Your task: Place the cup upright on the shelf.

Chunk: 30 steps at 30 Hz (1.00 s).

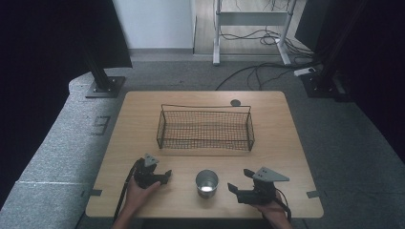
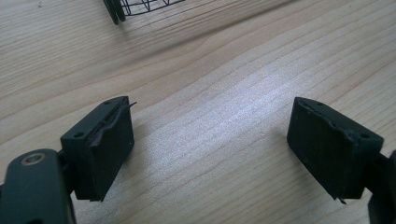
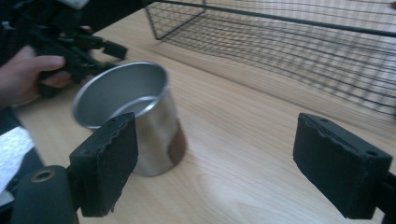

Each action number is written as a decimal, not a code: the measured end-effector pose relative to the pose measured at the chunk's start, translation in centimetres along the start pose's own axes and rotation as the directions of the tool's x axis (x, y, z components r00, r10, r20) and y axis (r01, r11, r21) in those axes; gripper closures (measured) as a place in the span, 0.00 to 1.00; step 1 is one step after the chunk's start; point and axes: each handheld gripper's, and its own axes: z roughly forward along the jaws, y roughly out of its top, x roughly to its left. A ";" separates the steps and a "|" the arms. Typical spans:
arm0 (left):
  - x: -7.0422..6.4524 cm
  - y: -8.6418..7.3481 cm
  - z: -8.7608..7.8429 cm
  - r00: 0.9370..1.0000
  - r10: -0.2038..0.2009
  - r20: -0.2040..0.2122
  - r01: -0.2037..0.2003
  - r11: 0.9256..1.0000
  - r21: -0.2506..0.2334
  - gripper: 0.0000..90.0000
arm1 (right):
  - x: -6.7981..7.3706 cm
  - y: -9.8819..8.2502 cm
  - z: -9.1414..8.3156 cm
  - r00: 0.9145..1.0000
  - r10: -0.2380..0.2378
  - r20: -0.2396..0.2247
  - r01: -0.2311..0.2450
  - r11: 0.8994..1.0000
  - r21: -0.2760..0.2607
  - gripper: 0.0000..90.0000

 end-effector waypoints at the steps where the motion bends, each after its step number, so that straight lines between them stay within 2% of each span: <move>1: 0.0 0.0 0.0 1.000 0.000 0.000 0.000 1.000 0.000 0.16 | 0.2 0.0 0.1 1.000 -0.003 -0.006 0.003 1.000 0.001 0.15; 6: 0.0 0.0 0.0 1.000 0.002 0.001 -0.002 1.000 0.001 0.16 | 1.2 -0.1 1.0 0.998 -0.003 -0.057 0.004 1.000 0.018 0.15; 11: 0.0 0.0 0.0 1.000 0.002 0.002 -0.002 1.000 0.001 0.16 | 2.2 -0.2 2.0 0.996 -0.018 -0.083 0.021 0.999 0.039 0.14; 23: 0.0 0.0 0.0 1.000 0.003 0.002 -0.003 1.000 0.001 0.16 | 3.3 -0.2 3.8 0.995 -0.033 -0.091 0.038 0.998 0.054 0.11; 30: 0.0 0.0 0.0 1.000 0.002 0.001 -0.002 1.000 0.001 0.16 | 4.1 0.1 5.1 0.994 -0.065 -0.089 0.070 0.996 0.059 0.09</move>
